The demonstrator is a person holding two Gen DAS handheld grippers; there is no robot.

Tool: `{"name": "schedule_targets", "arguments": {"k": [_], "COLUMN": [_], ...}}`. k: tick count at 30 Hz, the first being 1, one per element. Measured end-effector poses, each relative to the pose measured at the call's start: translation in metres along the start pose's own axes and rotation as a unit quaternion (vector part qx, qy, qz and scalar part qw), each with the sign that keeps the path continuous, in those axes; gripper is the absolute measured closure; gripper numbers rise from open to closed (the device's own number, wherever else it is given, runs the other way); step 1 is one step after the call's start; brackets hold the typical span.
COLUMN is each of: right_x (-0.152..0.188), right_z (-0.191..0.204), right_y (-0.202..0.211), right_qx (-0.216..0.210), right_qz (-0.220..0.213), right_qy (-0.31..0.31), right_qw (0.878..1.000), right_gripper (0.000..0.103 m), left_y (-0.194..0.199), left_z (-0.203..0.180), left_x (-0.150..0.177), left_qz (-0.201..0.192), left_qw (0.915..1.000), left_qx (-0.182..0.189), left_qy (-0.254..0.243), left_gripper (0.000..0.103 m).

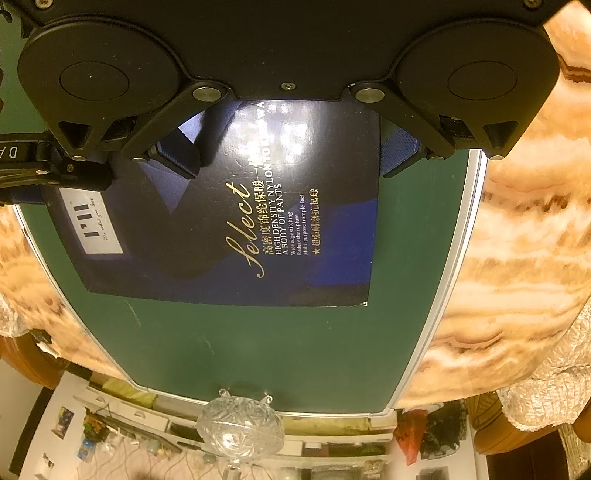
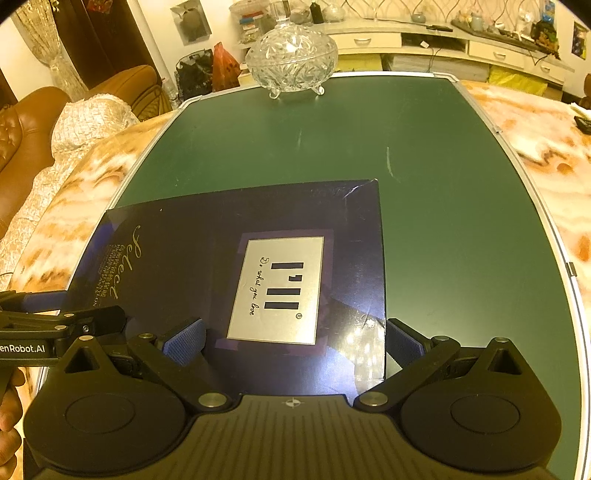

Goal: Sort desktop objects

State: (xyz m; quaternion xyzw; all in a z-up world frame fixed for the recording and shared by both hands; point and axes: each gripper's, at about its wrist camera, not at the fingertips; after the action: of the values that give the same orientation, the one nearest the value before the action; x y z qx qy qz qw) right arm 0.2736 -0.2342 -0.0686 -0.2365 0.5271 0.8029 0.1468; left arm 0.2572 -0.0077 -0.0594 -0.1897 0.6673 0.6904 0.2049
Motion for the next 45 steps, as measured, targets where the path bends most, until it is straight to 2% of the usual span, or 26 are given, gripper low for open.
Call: {"name": "schedule_targets", "arguments": {"k": [45], "right_x": [0.004], "right_z": [0.036], "right_y": [0.077], "right_qx": [-0.001], "right_qz": [-0.028], "right_qy": [0.016], "right_qw": [0.999], "right_gripper": [0.000], "left_y": [0.084], "left_z": [0.005], "left_x": [0.009], "left_qz": [-0.040], "left_qw": [0.9992], "left_qx": [-0.004], "left_qy": [-0.001], "left_gripper": [0.000]}}
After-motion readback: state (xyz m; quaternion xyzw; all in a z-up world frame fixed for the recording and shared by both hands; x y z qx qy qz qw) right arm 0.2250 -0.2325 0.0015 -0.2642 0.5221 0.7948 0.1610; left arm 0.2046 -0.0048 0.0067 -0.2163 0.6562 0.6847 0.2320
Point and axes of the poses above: each gripper's, at about its wrist camera, not at the fingertips, and y roughly against the way its jaws point, z to its left, x to its underside, and after that the axes turned 9 degrees about -x, right-handed
